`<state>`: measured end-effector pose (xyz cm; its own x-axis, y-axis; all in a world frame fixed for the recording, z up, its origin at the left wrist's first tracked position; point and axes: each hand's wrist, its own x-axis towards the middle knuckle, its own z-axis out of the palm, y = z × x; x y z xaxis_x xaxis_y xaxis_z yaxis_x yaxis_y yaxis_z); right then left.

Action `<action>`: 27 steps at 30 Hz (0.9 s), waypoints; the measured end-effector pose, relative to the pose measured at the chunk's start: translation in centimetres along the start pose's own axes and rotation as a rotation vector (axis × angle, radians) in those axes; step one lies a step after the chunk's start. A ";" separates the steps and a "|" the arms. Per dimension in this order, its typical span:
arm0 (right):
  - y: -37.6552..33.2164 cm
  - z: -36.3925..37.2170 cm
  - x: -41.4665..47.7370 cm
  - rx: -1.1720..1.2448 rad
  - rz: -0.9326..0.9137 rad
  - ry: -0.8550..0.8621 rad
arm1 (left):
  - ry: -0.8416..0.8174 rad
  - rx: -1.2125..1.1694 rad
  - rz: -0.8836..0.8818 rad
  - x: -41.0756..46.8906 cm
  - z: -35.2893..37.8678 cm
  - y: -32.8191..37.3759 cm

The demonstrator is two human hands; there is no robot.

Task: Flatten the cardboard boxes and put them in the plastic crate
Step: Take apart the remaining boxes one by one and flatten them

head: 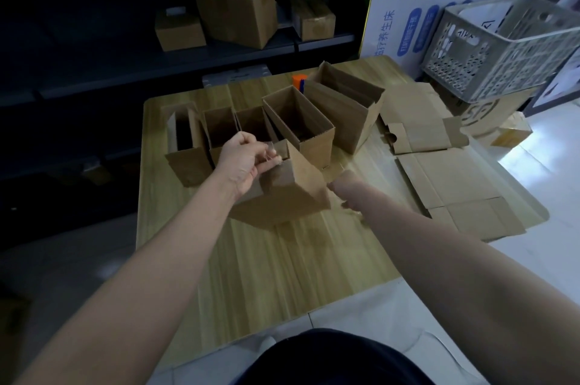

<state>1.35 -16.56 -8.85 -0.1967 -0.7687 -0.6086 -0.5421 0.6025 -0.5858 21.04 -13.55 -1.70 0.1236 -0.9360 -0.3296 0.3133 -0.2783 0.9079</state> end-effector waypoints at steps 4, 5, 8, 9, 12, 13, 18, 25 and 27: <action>-3.2 -1.7 -1.8 0.031 -0.414 -0.125 | 0.020 0.162 0.016 -0.2 0.7 -0.8; -4.3 -2.1 -2.6 0.024 -0.471 -0.263 | 0.005 0.194 0.023 -0.3 1.1 -0.9; -6.1 -1.9 -3.9 -0.325 -0.530 -0.530 | 0.002 0.238 0.023 -0.3 1.7 -1.4; -6.0 -1.3 -3.9 -0.537 -0.556 -0.458 | 0.015 0.217 0.006 -0.3 1.8 -1.6; -4.5 1.4 -4.0 -0.854 -0.699 -0.133 | 0.036 0.140 -0.027 0.0 1.4 -2.0; -4.0 2.2 -3.9 -0.823 -0.748 -0.070 | 0.040 0.136 -0.025 0.2 1.1 -2.0; -2.4 2.1 -2.7 -0.674 -0.771 -0.121 | 0.275 0.182 -0.047 1.6 -2.4 -1.9; -0.8 0.7 -2.2 -0.821 -0.604 -0.150 | 0.286 0.821 0.061 2.1 -6.6 -2.8; -1.9 1.5 -2.3 -0.949 -0.605 -0.118 | 0.158 1.139 0.087 1.4 -5.3 -3.5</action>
<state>4.04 -15.62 -7.20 0.3599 -0.8233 -0.4389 -0.9328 -0.3069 -0.1891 25.12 -12.80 -6.68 0.2444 -0.9467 -0.2099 -0.7237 -0.3222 0.6103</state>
